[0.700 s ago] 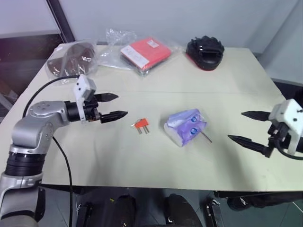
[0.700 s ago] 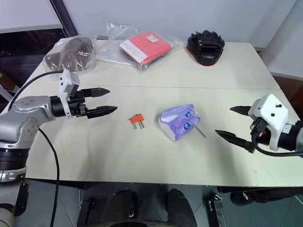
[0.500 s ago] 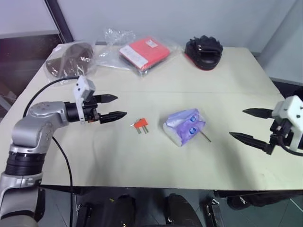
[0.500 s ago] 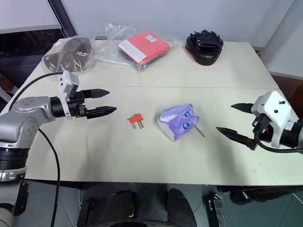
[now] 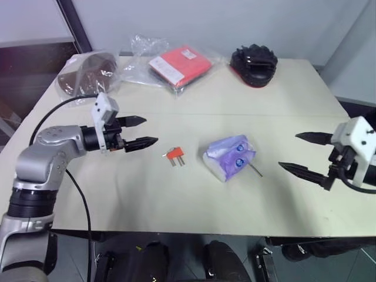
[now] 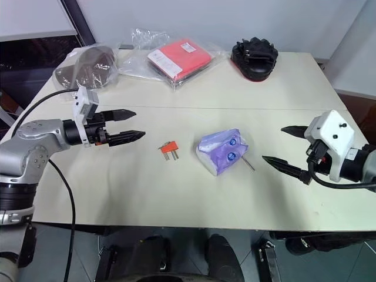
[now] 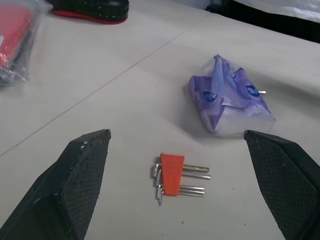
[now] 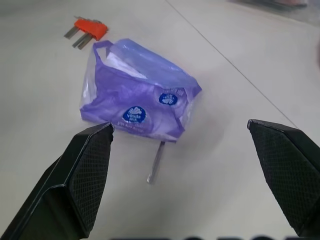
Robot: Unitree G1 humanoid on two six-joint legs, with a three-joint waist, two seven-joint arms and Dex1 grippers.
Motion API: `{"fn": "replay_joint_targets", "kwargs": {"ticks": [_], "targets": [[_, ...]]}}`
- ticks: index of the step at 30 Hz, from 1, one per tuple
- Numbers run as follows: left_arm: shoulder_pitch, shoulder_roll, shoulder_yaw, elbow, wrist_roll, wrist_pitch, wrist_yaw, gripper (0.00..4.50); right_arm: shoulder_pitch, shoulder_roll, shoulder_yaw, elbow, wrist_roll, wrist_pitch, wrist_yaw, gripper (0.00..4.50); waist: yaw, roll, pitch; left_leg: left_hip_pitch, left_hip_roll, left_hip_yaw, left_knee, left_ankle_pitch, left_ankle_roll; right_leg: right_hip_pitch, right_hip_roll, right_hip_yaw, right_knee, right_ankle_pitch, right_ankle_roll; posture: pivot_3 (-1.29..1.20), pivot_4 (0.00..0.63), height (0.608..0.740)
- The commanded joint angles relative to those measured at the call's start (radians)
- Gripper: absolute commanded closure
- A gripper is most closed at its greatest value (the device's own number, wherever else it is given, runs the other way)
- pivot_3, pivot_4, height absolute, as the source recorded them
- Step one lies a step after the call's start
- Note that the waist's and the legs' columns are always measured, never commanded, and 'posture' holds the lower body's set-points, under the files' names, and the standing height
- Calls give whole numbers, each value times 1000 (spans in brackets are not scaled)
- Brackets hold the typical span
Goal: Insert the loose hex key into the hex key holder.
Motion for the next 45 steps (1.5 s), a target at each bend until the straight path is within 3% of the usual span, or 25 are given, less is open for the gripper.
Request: {"fn": "replay_joint_targets", "kwargs": {"ticks": [1,7,10,15,21,30,39,42,45], "targets": [[-14,1,18,-21,6,-17,5,29,-23,2,-5,-36,18,10,-18,0,0,0,0,0,0,0,0,0,0,0,0,0,0,0,0,0,150,740],[4,-3,20,-33,1,-12,14,29,-65,41,65,-92,53,43,-77,0,0,0,0,0,0,0,0,0,0,0,0,0,0,0,0,0,150,740],[11,-13,20,-39,1,-11,26,29,-77,122,183,-146,42,49,-164,0,-1,-1,0,0,0,0,0,0,0,0,0,0,0,0,0,0,150,740],[28,-27,13,-62,8,-13,53,29,-108,288,376,-144,-51,24,-321,0,-6,0,0,-1,0,0,0,0,0,-2,0,0,1,0,0,0,150,740],[44,-19,17,-82,6,-4,67,29,-97,395,527,-87,-181,-36,-409,0,-13,-1,0,-2,0,0,0,0,0,-3,0,0,1,0,0,0,150,740],[59,-7,24,-104,0,7,79,29,-82,469,656,-3,-277,-91,-415,0,-19,-1,0,-2,0,0,0,0,0,-4,0,0,1,0,0,0,150,740],[82,3,30,-129,2,12,99,29,-80,459,813,194,-540,-259,-454,0,-19,-2,0,-2,0,0,0,0,0,-4,0,0,1,0,0,0,150,740],[90,7,33,-137,-1,15,105,0,-70,468,802,213,-564,-298,-460,858,-19,-2,-1,-1,0,0,0,0,0,-2,0,0,2,0,0,0,150,740],[98,8,35,-142,-1,15,108,0,-65,470,787,212,-585,-325,-467,2310,-17,-2,-1,0,0,0,0,0,0,-1,0,0,2,0,0,0,150,740]]}}
